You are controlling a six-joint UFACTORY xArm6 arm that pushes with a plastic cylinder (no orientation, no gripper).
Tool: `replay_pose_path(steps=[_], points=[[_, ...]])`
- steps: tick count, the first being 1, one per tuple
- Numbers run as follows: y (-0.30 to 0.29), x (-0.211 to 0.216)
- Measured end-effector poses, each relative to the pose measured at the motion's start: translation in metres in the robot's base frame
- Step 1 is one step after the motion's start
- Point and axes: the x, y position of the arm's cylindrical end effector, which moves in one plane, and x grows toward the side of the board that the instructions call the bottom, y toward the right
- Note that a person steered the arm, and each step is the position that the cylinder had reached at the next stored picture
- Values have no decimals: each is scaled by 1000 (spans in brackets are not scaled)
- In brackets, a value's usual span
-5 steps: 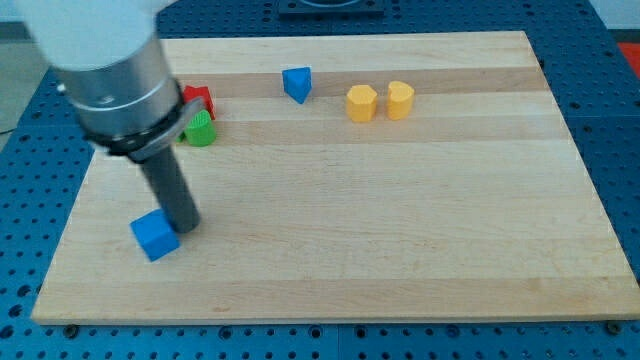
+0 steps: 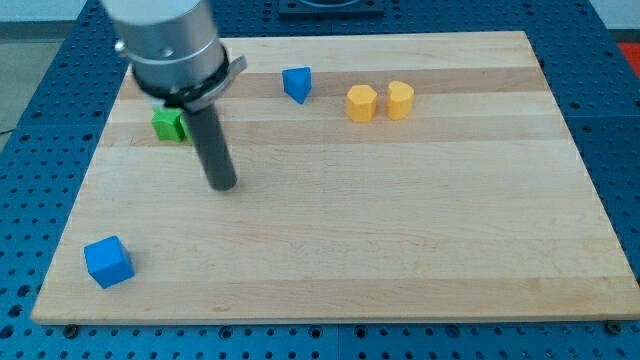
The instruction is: Move your arm towards the blue triangle
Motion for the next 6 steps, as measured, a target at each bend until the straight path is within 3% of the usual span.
replay_pose_path(steps=[4,6], points=[[-1,-163],[69,-190]])
